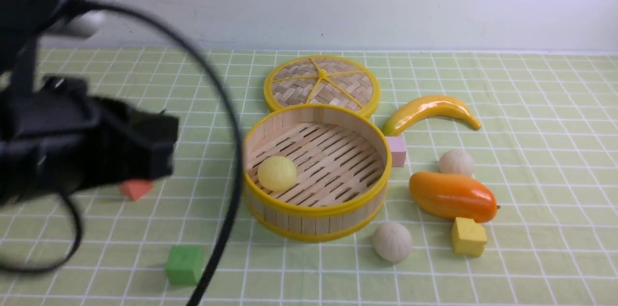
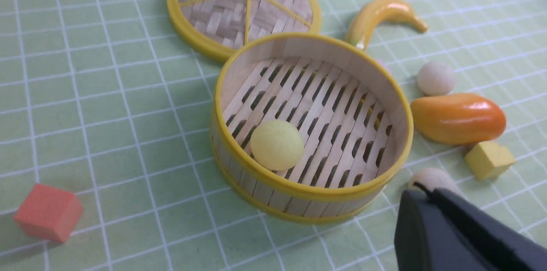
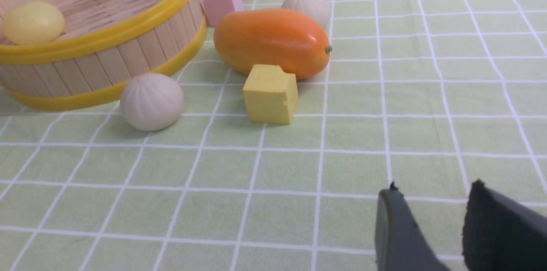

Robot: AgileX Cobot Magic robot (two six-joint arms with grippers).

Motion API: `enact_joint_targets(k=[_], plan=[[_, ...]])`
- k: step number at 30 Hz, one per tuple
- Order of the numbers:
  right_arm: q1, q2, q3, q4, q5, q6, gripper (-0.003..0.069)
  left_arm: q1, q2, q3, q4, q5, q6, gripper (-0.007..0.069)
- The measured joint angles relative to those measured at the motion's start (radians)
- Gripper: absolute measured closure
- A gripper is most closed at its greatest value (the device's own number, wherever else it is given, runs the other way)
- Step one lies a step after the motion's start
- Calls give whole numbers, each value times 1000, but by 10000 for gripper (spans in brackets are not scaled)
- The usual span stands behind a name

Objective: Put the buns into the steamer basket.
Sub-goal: Use the right arm to grab a steamed stuffed bun

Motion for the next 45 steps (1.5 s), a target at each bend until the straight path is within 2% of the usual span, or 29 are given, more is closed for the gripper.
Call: enact_joint_targets(k=[6, 11, 13, 17, 20, 22, 24, 26, 29, 32, 34, 38, 40, 41, 43, 45], plan=[[0, 0, 0, 0, -1, 0, 419, 0, -423, 374, -29, -202, -4, 638], [0, 0, 3, 31, -25, 17, 419, 0, -688, 501, -32, -171, -7, 638], [0, 0, 7, 88, -36, 46, 418, 0, -740, 520, -24, -152, -7, 638], [0, 0, 12, 431, -150, 186, 418, 0, -823, 544, 35, -127, -8, 638], [0, 0, 12, 605, -227, 203, 418, 0, -824, 546, 40, -102, -8, 638], [0, 0, 2, 643, -224, 203, 418, 0, -824, 546, 41, -95, -8, 638], [0, 23, -60, 674, -150, 174, 431, 0, -824, 546, 43, -90, -8, 638], [0, 114, -167, 655, -24, 106, 443, 0, -824, 546, 43, -90, -8, 638], [0, 339, -363, 562, 197, 21, 455, 0, -821, 546, 45, -91, -8, 638], [0, 642, -583, 376, 462, -11, 463, 0, -800, 546, 46, -91, -8, 638], [0, 800, -682, 289, 539, -14, 463, 0, -788, 546, 46, -93, -8, 638], [60, 1065, -816, 163, 597, 0, 463, 0, -773, 546, 46, -95, -8, 638], [147, 1199, -875, 142, 591, 8, 463, 0, -772, 547, 46, -96, -8, 638], [155, 1210, -880, 142, 591, 10, 463, 0, -772, 547, 46, -96, -8, 638], [271, 1361, -959, 98, 555, 39, 463, 0, -772, 547, 46, -98, -8, 638], [311, 1428, -999, 70, 541, 67, 462, 0, -772, 547, 46, -98, -8, 638]])
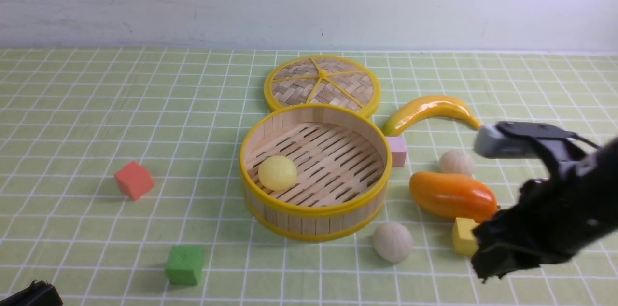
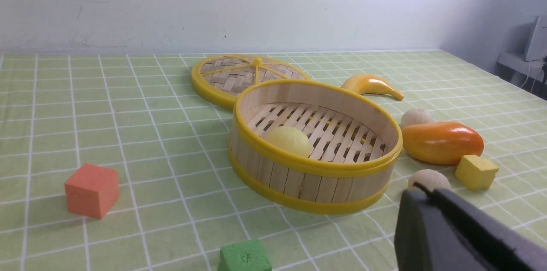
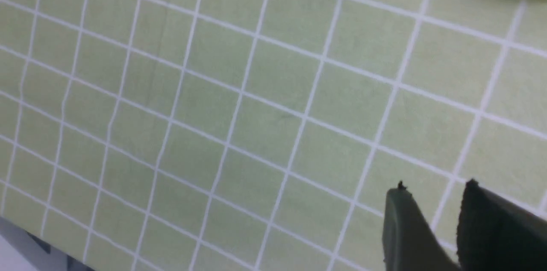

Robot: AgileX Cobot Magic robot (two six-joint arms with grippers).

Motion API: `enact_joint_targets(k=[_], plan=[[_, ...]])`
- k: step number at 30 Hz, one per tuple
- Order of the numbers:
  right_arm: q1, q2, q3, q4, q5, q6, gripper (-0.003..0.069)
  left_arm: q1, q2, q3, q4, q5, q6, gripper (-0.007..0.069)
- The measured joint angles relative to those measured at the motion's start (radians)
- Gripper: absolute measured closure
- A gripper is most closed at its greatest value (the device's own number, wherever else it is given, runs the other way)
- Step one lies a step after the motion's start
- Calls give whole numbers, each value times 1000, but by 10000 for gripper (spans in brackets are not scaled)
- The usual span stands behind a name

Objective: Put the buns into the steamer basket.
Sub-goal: Use the right arm to grab a steamed stuffed bun

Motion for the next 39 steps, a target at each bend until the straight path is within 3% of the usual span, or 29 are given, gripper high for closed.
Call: enact_joint_targets(k=[3, 9, 16, 31, 37, 39], plan=[[83, 121, -110, -100, -29, 76, 454, 0, 0, 0, 1, -1, 0, 638], [160, 240, -226, -259, -69, 224, 388, 0, 0, 1, 1, -1, 0, 637], [165, 271, -235, -237, -136, 244, 344, 0, 0, 1, 1, -2, 0, 634], [166, 391, -235, -197, -277, 226, 340, 0, 0, 1, 1, -4, 0, 630], [166, 434, -235, -204, -294, 209, 396, 0, 0, 1, 1, -4, 0, 629], [166, 436, -235, -204, -294, 207, 454, 0, 0, 1, 1, -4, 0, 627]])
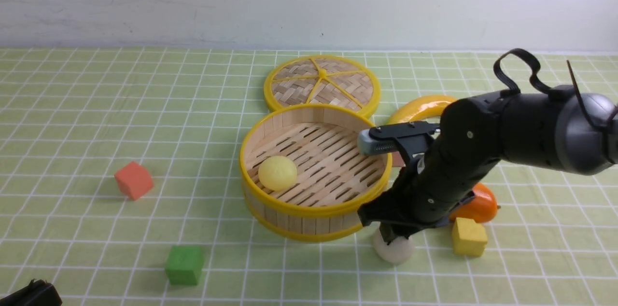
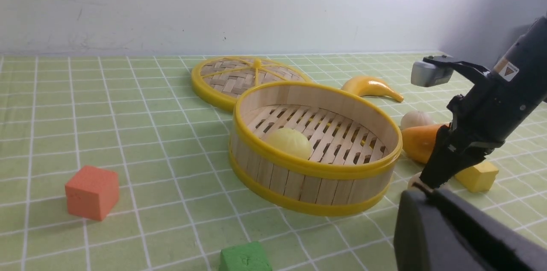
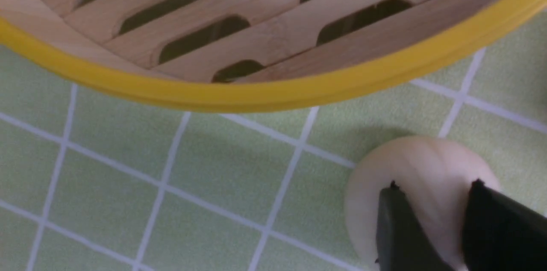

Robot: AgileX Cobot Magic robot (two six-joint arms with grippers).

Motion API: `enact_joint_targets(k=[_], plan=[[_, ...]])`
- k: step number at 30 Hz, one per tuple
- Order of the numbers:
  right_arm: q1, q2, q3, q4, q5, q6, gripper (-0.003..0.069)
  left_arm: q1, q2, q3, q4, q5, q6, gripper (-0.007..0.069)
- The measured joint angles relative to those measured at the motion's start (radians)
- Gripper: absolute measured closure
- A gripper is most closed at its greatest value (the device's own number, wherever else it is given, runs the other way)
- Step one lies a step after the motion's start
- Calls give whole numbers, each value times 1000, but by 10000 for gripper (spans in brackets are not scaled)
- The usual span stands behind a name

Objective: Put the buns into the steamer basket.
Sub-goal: Use the right arm to grab a steamed stuffed bun, then use the right arm to put the steamed stuffed bun into the steamer, then use the right arm to grab a steamed stuffed bun

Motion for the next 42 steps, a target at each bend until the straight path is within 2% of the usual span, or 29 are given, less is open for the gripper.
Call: enact_joint_targets(k=[2, 6, 8, 14, 19, 24, 28, 30, 32, 34, 35, 36, 38, 41, 42], plan=[[0, 0, 0, 0, 2, -1, 494, 0, 0, 0, 0, 0, 0, 627], [0, -3, 0, 0, 33, -28, 629, 0, 0, 0, 0, 0, 0, 624], [0, -21, -1, -1, 61, -30, 652, 0, 0, 0, 0, 0, 0, 623], [0, -141, -59, 31, 181, -54, 647, 0, 0, 0, 0, -7, 0, 619], [0, -157, -161, 75, 85, -115, 645, 0, 0, 0, 0, -18, 0, 614], [0, -24, -254, 83, -41, -131, 632, 0, 0, 0, 0, -19, 0, 607], [0, 112, -301, 71, -52, -131, 584, 0, 0, 0, 0, -19, 0, 606], [0, 159, -312, 71, -51, -131, 510, 0, 0, 0, 0, -22, 0, 605], [0, 167, -313, 71, -51, -130, 479, 0, 0, 0, 0, -24, 0, 605], [0, 164, -322, 66, -52, -120, 352, 0, 0, 0, 0, -26, 0, 605], [0, 164, -322, 64, -52, -120, 343, 0, 0, 0, 0, -26, 0, 605], [0, 146, -334, 48, -38, -117, 263, 0, 0, 0, 0, -26, 0, 605], [-1, 117, -347, 17, -12, -111, 200, 0, 0, 0, 0, -26, 0, 605], [-18, 60, -357, -43, 29, -76, 164, 0, 0, 0, 0, -26, 0, 605], [-46, 15, -362, -101, 77, -24, 162, 0, 0, 0, 0, -26, 0, 605]])
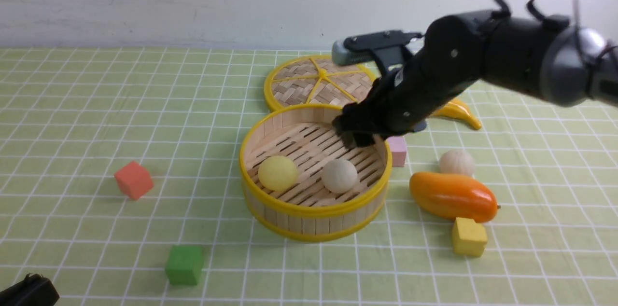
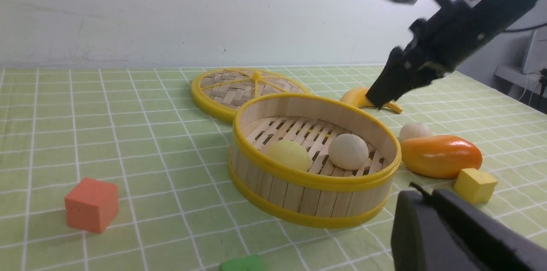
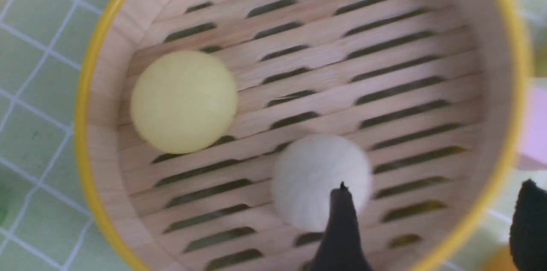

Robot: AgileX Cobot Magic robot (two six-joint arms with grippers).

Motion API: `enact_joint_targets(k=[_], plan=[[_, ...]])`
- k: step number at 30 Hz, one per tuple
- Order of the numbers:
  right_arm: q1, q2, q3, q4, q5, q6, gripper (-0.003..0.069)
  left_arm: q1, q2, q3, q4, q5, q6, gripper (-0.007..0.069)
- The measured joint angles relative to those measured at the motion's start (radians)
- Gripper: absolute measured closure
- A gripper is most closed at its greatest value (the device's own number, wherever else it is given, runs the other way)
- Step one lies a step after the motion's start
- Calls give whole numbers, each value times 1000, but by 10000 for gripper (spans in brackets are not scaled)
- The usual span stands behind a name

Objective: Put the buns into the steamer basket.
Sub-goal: Use the right arm to grab a steamed stuffed bun

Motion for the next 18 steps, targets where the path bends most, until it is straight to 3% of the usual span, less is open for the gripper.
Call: enact_joint_targets(k=[3, 7, 18], plan=[[-93, -24, -8, -81, 92, 103, 183, 0, 0, 0, 0, 0, 0, 603], [-212, 31, -7, -89, 176, 147, 224, 0, 0, 0, 0, 0, 0, 597], [-279, 149, -6, -2, 63, 72, 238, 0, 0, 0, 0, 0, 0, 588]])
